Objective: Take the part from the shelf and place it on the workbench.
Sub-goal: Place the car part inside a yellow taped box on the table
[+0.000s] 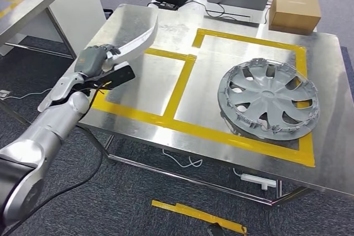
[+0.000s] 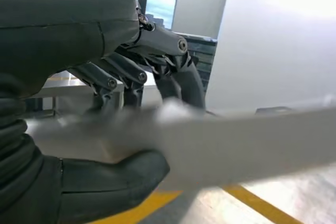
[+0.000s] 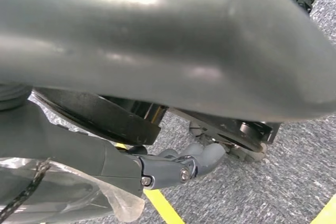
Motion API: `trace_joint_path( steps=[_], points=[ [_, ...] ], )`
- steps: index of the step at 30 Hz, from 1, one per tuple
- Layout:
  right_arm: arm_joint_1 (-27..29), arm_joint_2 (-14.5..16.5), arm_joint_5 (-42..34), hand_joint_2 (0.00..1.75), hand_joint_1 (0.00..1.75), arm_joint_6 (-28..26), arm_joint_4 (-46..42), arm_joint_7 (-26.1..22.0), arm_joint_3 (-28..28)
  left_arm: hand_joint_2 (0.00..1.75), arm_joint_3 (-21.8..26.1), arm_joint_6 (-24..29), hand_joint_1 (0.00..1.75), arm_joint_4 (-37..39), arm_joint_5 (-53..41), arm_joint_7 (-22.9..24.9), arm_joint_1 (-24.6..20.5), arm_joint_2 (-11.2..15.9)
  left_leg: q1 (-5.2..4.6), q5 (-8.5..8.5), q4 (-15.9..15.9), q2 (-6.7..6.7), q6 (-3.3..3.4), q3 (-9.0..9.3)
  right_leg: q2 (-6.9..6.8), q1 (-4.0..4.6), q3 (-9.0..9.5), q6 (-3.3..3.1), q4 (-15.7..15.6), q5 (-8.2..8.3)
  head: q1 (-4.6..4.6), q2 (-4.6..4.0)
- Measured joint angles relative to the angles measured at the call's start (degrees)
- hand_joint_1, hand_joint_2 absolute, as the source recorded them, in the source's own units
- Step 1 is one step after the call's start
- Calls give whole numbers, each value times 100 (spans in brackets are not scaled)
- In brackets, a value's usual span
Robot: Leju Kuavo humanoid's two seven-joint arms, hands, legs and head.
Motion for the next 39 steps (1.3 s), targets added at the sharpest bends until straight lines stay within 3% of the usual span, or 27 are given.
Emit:
trace_joint_path(
  steps=[2, 8, 11, 13, 14, 16, 18, 19, 21, 23, 24, 28, 30, 32, 33, 34, 35, 37, 39],
  points=[
    [0, 0, -4, 0, 0, -9, 0, -1, -23, 0, 117, 45, 0, -12, 11, -44, 23, -3, 0, 0, 0, 0, 0, 0, -1, 0, 0, 0, 0, 0, -1, 0],
    [-15, 8, -30, 0, 0, -43, 0, 85, -96, 0, 344, 254, 0, -87, 40, -93, 84, -98, -7, -5, 14, -1, 11, -1, -3, -9, 6, 10, -11, 8, -1, 0],
    [-8, 37, -27, 0, 0, -78, 0, 101, -117, 0, 450, 304, 0, -136, 75, -171, 142, -101, -18, 30, -4, 4, 82, 9, 1, -28, 26, 59, -65, 55, -8, 0],
    [-7, 46, -24, 0, 0, -93, -1, 134, -124, 0, 511, 328, 0, -175, 83, -230, 164, -101, 22, 135, -155, 32, 127, 73, 2, -15, -19, 90, -15, -6, 3, 0],
    [-10, 46, -23, 0, 0, -99, -2, 156, -126, 0, 538, 335, 0, -185, 79, -248, 171, -102, 46, 178, -230, 47, 148, 103, 1, -11, -102, 109, 154, -120, 10, 0],
    [-15, 46, -21, 0, 0, -113, -4, 186, -131, 0, 572, 343, 0, -189, 58, -267, 213, -97, 64, 202, -270, 70, 162, 118, -5, -29, -400, 157, 815, -430, 18, 0],
    [-19, 46, -16, 0, 0, -126, -6, 193, -137, 0, 588, 346, 0, -189, 31, -292, 296, -87, 80, 191, -258, 78, 149, 117, -10, -55, -632, 213, 1341, -544, 15, 0],
    [-21, 46, -12, 0, 0, -131, -7, 194, -140, 0, 594, 347, 0, -189, 21, -310, 332, -87, 99, 177, -240, 76, 127, 117, -13, -73, -624, 243, 1327, -448, 16, 0],
    [-12, 45, -5, 0, 0, -142, -8, 201, -147, 0, 625, 343, 0, -191, 9, -368, 370, -87, 161, 109, -154, 70, 34, 114, -33, -118, -354, 328, 772, -102, 16, 0],
    [10, 51, -1, 0, 0, -145, -5, 202, -156, 0, 663, 315, 0, -209, 10, -444, 375, -87, 182, 28, -28, 59, -80, 67, -35, -118, -66, 359, 294, 47, 49, 0],
    [16, 57, 0, 0, 0, -143, -4, 200, -160, 0, 673, 288, 0, -222, 9, -482, 377, -89, 177, 3, 26, 52, -119, 31, -22, -108, -16, 334, 219, 5, 60, 0],
    [7, 67, 0, 0, 0, -141, -1, 199, -174, 0, 678, 234, 0, -245, 7, -556, 421, -104, 175, -125, 203, 44, -197, -113, 28, -112, -84, 118, 208, -62, 50, 0],
    [5, 68, 0, 0, 0, -140, -2, 196, -178, 0, 679, 234, 0, -252, 8, -561, 438, -107, 170, -470, 703, 43, -202, -303, 28, -94, -105, 25, 193, -42, 28, 0],
    [8, 68, -1, 0, 0, -139, -1, 197, -181, 0, 681, 234, 0, -255, 8, -562, 453, -107, 148, -845, 1476, 43, -175, -615, 29, -50, -143, -28, 190, -10, 16, 0],
    [10, 69, -1, 0, 0, -137, 0, 197, -182, 0, 681, 234, 0, -255, 8, -562, 463, -109, 130, -920, 1733, 42, -145, -718, 28, -24, -166, -54, 190, 8, 14, 0],
    [11, 73, -1, 0, 0, -136, 0, 198, -183, 0, 681, 234, 0, -256, 7, -563, 473, -110, 104, -873, 1780, 40, -100, -726, 27, 2, -189, -81, 191, 28, 14, 0],
    [11, 79, -1, 0, 0, -134, 0, 198, -184, 0, 681, 234, 0, -263, 7, -563, 478, -112, 68, -722, 1601, 38, -39, -623, 27, 29, -205, -103, 190, 49, 14, 0],
    [7, 104, -1, 0, 0, -133, 1, 197, -186, 0, 682, 234, 0, -297, 7, -563, 461, -113, -30, -354, 843, 26, 134, -215, 26, 71, -228, -125, 189, 94, 21, 0],
    [-1, 130, 2, 0, 0, -135, 1, 198, -190, 0, 683, 234, 0, -334, 8, -563, 422, -113, -109, -165, 273, 18, 235, 61, 21, 74, -258, -104, 173, 164, 23, 0]
  ],
)
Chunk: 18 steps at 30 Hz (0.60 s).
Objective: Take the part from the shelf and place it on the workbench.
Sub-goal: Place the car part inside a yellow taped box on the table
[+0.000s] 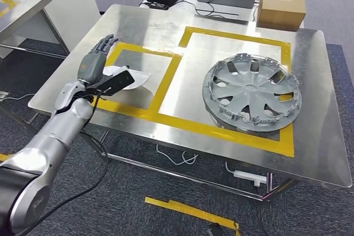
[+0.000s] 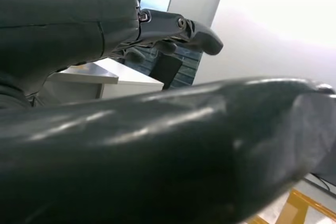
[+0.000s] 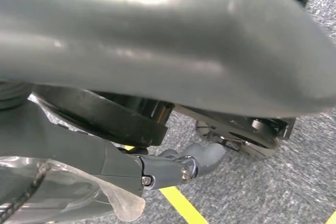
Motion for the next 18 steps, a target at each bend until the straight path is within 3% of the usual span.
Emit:
trace_joint_path(
  steps=[3, 4, 6, 8, 9, 10, 11, 13, 15, 17, 18],
  points=[
    [-4, 7, 1, 0, 0, -5, -3, 2, -8, 0, 2, 0, 0, -15, 1, -1, -25, -6, -15, 138, -187, 11, -2, -6, -6, -12, -33, 79, -66, 128, -4, 0],
    [-3, 5, 1, 0, 0, -7, -4, 2, -10, 0, 2, -1, 0, -16, 0, -1, -30, -15, 5, 210, -241, 25, -2, -27, -6, -6, -70, 104, -53, 86, -3, 0],
    [-7, 1, 0, 0, 0, -8, -7, 2, -12, 0, 2, -1, 0, -17, -1, -3, -38, -37, 49, 365, -325, 53, -1, -115, -8, 4, -210, 159, 254, -270, 8, 0],
    [-11, -3, 0, 0, 0, -8, -10, 2, -12, 0, 3, -2, 0, -19, -2, -5, -33, -45, 53, 485, -326, 57, 3, -271, -10, -2, -393, 219, 942, -755, 12, 0],
    [-11, -5, 0, 0, 0, -8, -12, 2, -13, 0, 3, -9, 0, -19, -4, -9, -20, -48, 54, 545, -323, 59, -4, -352, -11, -6, -441, 245, 1255, -872, 9, 0],
    [-11, -7, 1, 0, 0, -8, -14, 2, -13, 0, 3, -21, 0, -19, -9, -15, -4, -51, 55, 604, -319, 60, -14, -433, -13, -14, -419, 267, 1428, -867, 9, 0],
    [-8, -10, 2, 0, 0, -8, -16, 5, -14, 0, 2, -34, 0, -19, -15, -25, 14, -56, 57, 660, -312, 61, -29, -511, -16, -25, -300, 285, 1394, -754, 10, 0],
    [13, -19, 10, 0, 0, -8, -20, 13, -14, 0, 1, -56, 0, -22, -23, -40, 36, -64, 64, 746, -276, 59, -73, -646, -25, -57, 187, 318, 773, -503, 10, 0],
    [43, -25, 31, 0, 0, -8, -22, 17, -15, 0, 1, -73, 0, -41, -33, -45, 39, -68, 55, 809, -208, 57, -124, -756, -14, -62, 676, 308, 39, -514, 7, 0],
    [58, -26, 57, 0, 0, -6, -22, 29, -16, 0, 0, -110, 0, -58, -66, -36, 64, -70, 47, 880, -170, 56, -169, -816, 2, -38, 834, 237, -230, -579, -1, 0],
    [61, -25, 74, 0, 0, -4, -21, 43, -16, 0, -1, -131, 0, -60, -89, -25, 93, -69, 50, 912, -166, 55, -190, -833, -4, -42, 790, 177, -243, -550, 1, 0]
  ],
)
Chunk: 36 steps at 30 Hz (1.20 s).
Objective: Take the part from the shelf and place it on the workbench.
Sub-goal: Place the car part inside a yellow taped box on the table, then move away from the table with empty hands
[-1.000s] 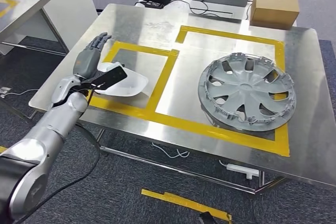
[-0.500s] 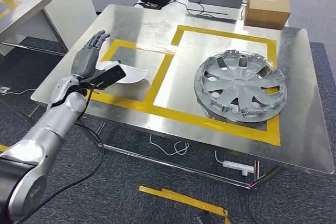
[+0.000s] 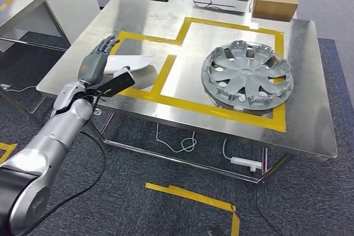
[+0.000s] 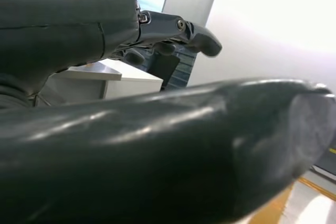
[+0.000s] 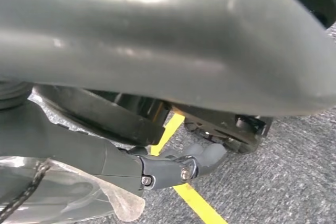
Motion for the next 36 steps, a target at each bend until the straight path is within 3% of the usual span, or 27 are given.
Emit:
trace_joint_path(
  steps=[1, 3, 5, 6, 7, 8, 10, 12, 13, 15, 17, 18, 20, 21, 22, 23, 24, 25, 26, 28, 29, 31, 32, 33, 36],
  points=[
    [-2, 0, 13, 0, 0, 2, 1, 17, 0, 0, -2, -22, 0, -2, -14, 12, 36, 5, 8, -34, 24, -5, -27, -29, -8, -3, -34, -68, -9, 43, 2, 0],
    [-15, 0, 45, 0, 0, 0, 2, 45, 0, 0, -7, -47, 0, -16, -4, 30, 113, 35, 33, -400, 337, -20, -95, -151, -22, -19, -149, -201, -26, 160, -15, 0],
    [-20, -8, 75, 0, 0, -8, -1, 54, 0, 0, -8, -47, 0, -32, 49, 34, 202, 73, 59, -959, 1032, -29, -145, -313, -20, -9, -276, -250, -21, 275, -46, 0],
    [-15, -15, 87, 0, 0, -10, -1, 54, 0, 0, -7, -38, 0, -35, 76, 34, 263, 88, 66, -1118, 1367, -30, -151, -359, -18, -3, -348, -249, -18, 329, -53, 0],
    [-9, -24, 98, 0, 0, -10, -1, 54, 0, 0, -6, -23, 0, -35, 101, 28, 331, 100, 67, -1145, 1570, -30, -147, -343, -16, 1, -419, -244, -13, 383, -52, 0],
    [-3, -32, 106, 0, 0, -9, -1, 56, 0, 0, -5, -6, 0, -35, 123, 17, 399, 109, 67, -1056, 1583, -31, -136, -244, -17, 2, -489, -235, -7, 434, -53, 0],
    [12, -44, 114, 0, 0, -8, -1, 59, 0, 0, -2, 29, 0, -40, 169, -16, 494, 121, 65, -757, 1027, -35, -99, 223, -22, 2, -609, -208, 5, 529, -52, 0],
    [29, -53, 121, 0, 0, -8, -1, 60, 0, 0, 7, 51, 0, -61, 202, -45, 532, 135, 45, -714, 214, -48, -58, 757, -29, 7, -679, -160, 6, 617, -50, 0],
    [34, -58, 124, 0, 0, -8, -1, 60, 0, 0, 14, 57, 0, -72, 214, -55, 543, 143, 29, -754, -36, -55, -42, 900, -32, 5, -694, -133, 0, 666, -49, 0],
    [43, -69, 127, 0, 0, -8, 0, 60, 0, 0, 29, 67, 0, -83, 226, -69, 571, 155, 5, -750, -189, -56, -6, 935, -32, -1, -711, -70, -34, 773, -46, 0],
    [51, -80, 127, 0, 0, -8, 1, 60, 0, 0, 36, 69, 0, -83, 228, -76, 593, 151, 19, -626, -229, -26, 64, 861, -30, -1, -790, -12, 28, 668, -40, 0],
    [55, -86, 127, 0, 0, -9, 1, 60, 0, 0, 38, 69, 0, -83, 233, -79, 599, 150, 29, -551, -251, -12, 104, 799, -31, 0, -871, 14, 199, 465, -29, 0],
    [56, -101, 134, 0, 0, -12, 1, 62, 1, 0, 48, 75, 0, -83, 260, -88, 617, 150, 21, -418, -253, -3, 159, 641, -37, -10, -1083, 43, 857, -91, -14, 0],
    [57, -109, 140, 0, 0, -17, 1, 63, 1, 0, 61, 89, 0, -83, 290, -103, 640, 151, 8, -352, -247, -3, 170, 553, -39, -12, -1162, 53, 1233, -277, -11, 0],
    [58, -118, 147, 0, 0, -25, 1, 66, 2, 0, 81, 117, 0, -83, 333, -126, 677, 152, -6, -285, -243, -2, 174, 464, -39, -12, -1184, 55, 1504, -318, -12, 0],
    [60, -127, 154, 0, 0, -34, 1, 68, 2, 0, 111, 159, 0, -84, 396, -163, 724, 157, -21, -219, -238, -1, 173, 375, -40, -10, -1125, 48, 1608, -234, -13, 0],
    [65, -138, 160, 0, 0, -44, 1, 73, 2, 0, 152, 215, 0, -90, 475, -209, 781, 164, -35, -156, -233, 0, 168, 289, -40, -6, -966, 31, 1512, -70, -11, 0],
    [70, -151, 166, 0, 0, -51, 1, 82, 2, 0, 201, 274, 0, -103, 554, -256, 842, 173, -48, -96, -228, 1, 163, 214, -40, -1, -709, 1, 1223, 84, -14, 0],
    [72, -166, 173, 0, 0, -58, 1, 97, 2, 0, 250, 328, 0, -127, 625, -300, 902, 180, -62, -44, -221, 1, 153, 153, -41, 11, -382, -39, 801, 128, -15, 0],
    [72, -190, 192, 0, 0, -65, 0, 133, 3, 0, 351, 408, 0, -174, 740, -363, 998, 198, -73, 60, -213, 5, 118, 80, -46, 37, 172, -94, 4, 18, -20, 0],
    [73, -198, 203, 0, 0, -68, 0, 148, 3, 0, 403, 433, 0, -188, 799, -383, 1041, 206, -68, 113, -219, 8, 91, 63, -47, 52, 305, -112, -208, -43, -19, 0],
    [89, -208, 230, 0, 0, -73, 2, 167, 4, 0, 525, 457, 0, -194, 912, -404, 1163, 236, -50, 189, -233, 3, 30, 43, -58, 51, 303, -160, -306, 31, -13, 0],
    [94, -216, 245, 0, 0, -74, 2, 169, 4, 0, 581, 447, 0, -194, 950, -406, 1245, 259, -45, 107, -187, -10, -9, 14, -69, 37, 270, -200, -327, 96, -15, 0],
    [97, -227, 267, 0, 0, -75, 3, 172, 4, 0, 633, 428, 0, -192, 973, -404, 1335, 292, -33, -85, -43, -23, -51, -38, -79, 19, 214, -241, -349, 171, -22, 0],
    [118, -263, 333, 0, 0, -69, 3, 195, 5, 0, 773, 375, 0, -163, 1006, -354, 1617, 406, 48, -935, 970, -42, -169, -267, -77, -2, -39, -288, -356, 387, -43, 0]
  ],
)
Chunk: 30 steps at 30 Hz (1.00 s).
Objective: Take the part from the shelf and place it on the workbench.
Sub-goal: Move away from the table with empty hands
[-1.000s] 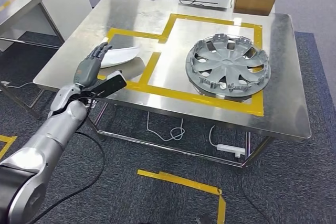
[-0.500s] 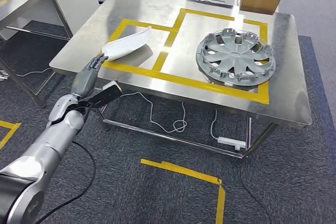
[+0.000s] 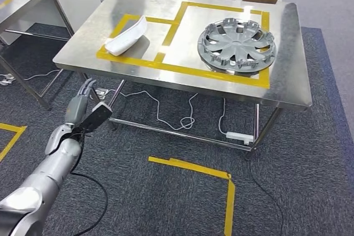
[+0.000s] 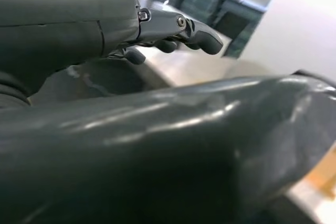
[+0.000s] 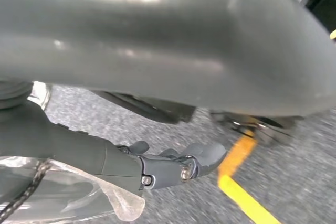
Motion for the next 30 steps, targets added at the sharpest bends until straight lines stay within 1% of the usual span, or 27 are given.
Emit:
trace_joint_path(
  steps=[1, 2, 3, 4, 5, 6, 7, 8, 9, 10, 11, 12, 13, 14, 15, 16, 17, 18, 19, 20, 21, 22, 23, 24, 26, 28, 30],
  points=[
    [16, -12, 17, 0, 0, 2, 0, 25, 1, 0, 45, -11, 0, 22, 7, 27, 103, 36, 28, -102, 320, 0, -28, -30, 2, -3, -94, 10, 8, 67, -1, 0],
    [32, -27, 34, 0, 0, 5, 0, 51, 1, 0, 92, -30, 0, 54, 23, 56, 212, 72, 54, -56, 498, 0, -53, 5, 1, -8, -192, 25, 21, 131, 0, 0],
    [44, -37, 49, 0, 0, 7, 0, 74, 1, 0, 138, -62, 0, 88, 51, 77, 322, 96, 77, 95, 479, 0, -75, 126, -2, -17, -292, 42, 41, 193, 0, 0],
    [50, -46, 62, 0, 0, 7, 0, 90, 1, 0, 190, -99, 0, 125, 92, 102, 438, 116, 98, 263, 262, 1, -98, 345, -4, -28, -393, 65, 69, 251, -1, 0],
    [50, -54, 75, 0, 0, 4, -1, 104, 1, 0, 247, -139, 0, 161, 143, 133, 553, 128, 117, 348, -112, 0, -117, 654, -5, -35, -482, 92, 105, 300, -5, 0],
    [48, -62, 87, 0, 0, -2, -2, 124, 1, 0, 303, -176, 0, 197, 190, 173, 667, 130, 122, 319, -578, -6, -115, 992, -6, -37, -553, 123, 150, 340, -9, 0],
    [47, -70, 94, 0, 0, -10, -3, 141, 2, 0, 360, -201, 0, 239, 244, 222, 788, 126, 118, 238, -945, -10, -88, 1244, -6, -38, -598, 160, 182, 381, -13, 0],
    [49, -81, 98, 0, 0, -18, -4, 155, 2, 0, 422, -217, 0, 290, 309, 276, 917, 118, 104, 149, -1182, -15, -50, 1398, -6, -40, -621, 197, 202, 422, -20, 0],
    [54, -90, 97, 0, 0, -25, -4, 162, 2, 0, 493, -228, 0, 353, 389, 345, 1056, 104, 84, 107, -1283, -17, 2, 1441, -3, -47, -631, 235, 209, 462, -20, 0],
    [63, -101, 91, 0, 0, -32, -4, 162, 2, 0, 582, -234, 0, 424, 493, 416, 1207, 73, 78, 133, -1273, -7, 63, 1407, 1, -61, -642, 273, 207, 489, -23, 0],
    [72, -114, 81, 0, 0, -40, -3, 162, 2, 0, 681, -245, 0, 497, 623, 486, 1358, 29, 74, 168, -1277, 6, 117, 1377, 5, -73, -680, 299, 245, 435, -24, 0],
    [82, -125, 68, 0, 0, -49, -3, 162, 1, 0, 792, -262, 0, 566, 774, 542, 1509, -23, 73, 211, -1283, 21, 179, 1336, 7, -80, -740, 319, 360, 283, -14, 0],
    [94, -135, 54, 0, 0, -58, -2, 162, 1, 0, 912, -288, 0, 631, 941, 583, 1660, -88, 71, 265, -1290, 33, 232, 1281, 6, -84, -832, 333, 592, 39, -7, 0],
    [105, -144, 32, 0, 0, -74, -2, 167, 0, 0, 1057, -322, 0, 707, 1134, 636, 1815, -153, 58, 316, -1288, 39, 265, 1215, 4, -82, -950, 340, 944, -261, 2, 0],
    [114, -148, 10, 0, 0, -89, -2, 178, -3, 0, 1215, -353, 0, 789, 1296, 706, 1974, -226, 42, 370, -1284, 42, 286, 1144, 3, -79, -1059, 347, 1345, -507, 8, 0],
    [124, -152, -10, 0, 0, -104, -2, 200, -8, 0, 1369, -384, 0, 878, 1426, 798, 2139, -299, 24, 423, -1281, 49, 295, 1072, 3, -75, -1139, 351, 1704, -630, 8, 0],
    [132, -155, -31, 0, 0, -122, -2, 233, -15, 0, 1523, -409, 0, 981, 1531, 911, 2303, -376, 4, 473, -1277, 57, 301, 1002, 3, -69, -1153, 345, 1931, -614, 7, 0],
    [140, -156, -46, 0, 0, -137, -2, 268, -22, 0, 1649, -427, 0, 1076, 1590, 1018, 2463, -458, -15, 517, -1273, 64, 304, 937, 3, -62, -1068, 328, 1956, -486, 7, 0],
    [148, -156, -63, 0, 0, -154, -2, 309, -30, 0, 1765, -444, 0, 1168, 1639, 1122, 2616, -538, -32, 557, -1272, 69, 304, 881, 3, -50, -865, 297, 1764, -328, 5, 0],
    [153, -158, -81, 0, 0, -173, -3, 340, -41, 0, 1872, -462, 0, 1260, 1677, 1238, 2757, -630, -43, 591, -1268, 69, 301, 840, 7, -29, -555, 252, 1390, -224, 4, 0],
    [154, -162, -96, 0, 0, -188, -3, 360, -51, 0, 1961, -483, 0, 1337, 1697, 1346, 2879, -714, -59, 615, -1258, 66, 295, 811, 7, -3, -196, 202, 937, -203, 5, 0],
    [149, -166, -108, 0, 0, -200, -4, 373, -61, 0, 2032, -507, 0, 1407, 1703, 1449, 2983, -793, -69, 636, -1244, 65, 281, 792, 3, 16, 104, 165, 528, -248, 3, 0],
    [144, -170, -116, 0, 0, -208, -4, 374, -67, 0, 2089, -526, 0, 1469, 1700, 1537, 3063, -862, -76, 653, -1229, 64, 263, 778, 1, 32, 297, 140, 228, -324, 5, 0],
    [139, -173, -119, 0, 0, -212, -4, 375, -70, 0, 2136, -536, 0, 1519, 1696, 1599, 3123, -917, -83, 664, -1217, 64, 243, 764, -3, 35, 379, 137, 70, -380, 4, 0],
    [147, -173, -121, 0, 0, -215, -4, 381, -84, 0, 2216, -538, 0, 1599, 1678, 1686, 3192, -995, -85, 651, -1214, 63, 308, 742, -8, 32, 372, 175, -28, -415, 0, 0],
    [161, -174, -121, 0, 0, -217, -4, 385, -110, 0, 2271, -565, 0, 1652, 1667, 1779, 3228, -1045, -80, 660, -1219, 60, 354, 735, -17, 43, 369, 190, -35, -402, -3, 0],
    [164, -174, -121, 0, 0, -221, -4, 387, -137, 0, 2324, -665, 0, 1693, 1689, 1962, 3249, -1093, -68, 722, -1224, 56, 290, 734, -24, 56, 356, 163, -17, -387, -5, 0]
  ],
)
